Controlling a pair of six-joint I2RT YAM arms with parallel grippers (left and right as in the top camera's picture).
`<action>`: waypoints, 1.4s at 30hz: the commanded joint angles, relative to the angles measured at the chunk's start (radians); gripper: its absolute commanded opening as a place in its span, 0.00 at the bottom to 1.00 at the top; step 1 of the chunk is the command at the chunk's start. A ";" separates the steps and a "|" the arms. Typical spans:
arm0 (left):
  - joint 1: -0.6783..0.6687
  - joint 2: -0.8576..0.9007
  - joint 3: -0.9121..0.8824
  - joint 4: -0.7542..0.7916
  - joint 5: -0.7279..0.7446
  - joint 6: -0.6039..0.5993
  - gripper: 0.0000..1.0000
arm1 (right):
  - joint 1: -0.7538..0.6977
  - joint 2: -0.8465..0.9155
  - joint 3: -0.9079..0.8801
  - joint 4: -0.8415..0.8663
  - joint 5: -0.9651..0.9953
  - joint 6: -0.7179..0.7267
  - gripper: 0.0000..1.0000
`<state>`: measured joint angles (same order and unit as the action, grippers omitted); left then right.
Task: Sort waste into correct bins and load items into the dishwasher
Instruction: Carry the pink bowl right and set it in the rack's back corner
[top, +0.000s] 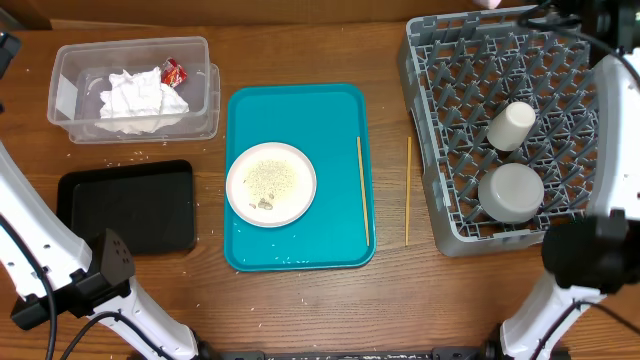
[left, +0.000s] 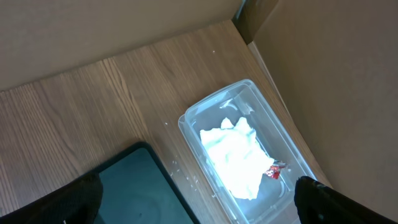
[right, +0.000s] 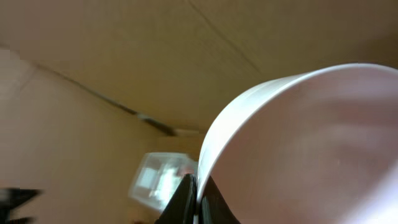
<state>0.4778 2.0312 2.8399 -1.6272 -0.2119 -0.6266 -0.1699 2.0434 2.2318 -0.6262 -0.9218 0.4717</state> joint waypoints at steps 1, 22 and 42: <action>-0.007 0.009 0.002 0.002 0.000 -0.009 1.00 | -0.027 0.105 0.011 0.033 -0.217 0.183 0.04; -0.007 0.009 0.002 0.002 0.000 -0.009 1.00 | -0.161 0.385 0.011 0.075 -0.330 0.308 0.04; -0.007 0.009 0.002 0.002 0.000 -0.009 1.00 | -0.215 0.427 0.011 0.097 -0.270 0.348 0.09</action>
<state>0.4778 2.0312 2.8399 -1.6268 -0.2123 -0.6266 -0.3672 2.4672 2.2318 -0.5285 -1.1980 0.8188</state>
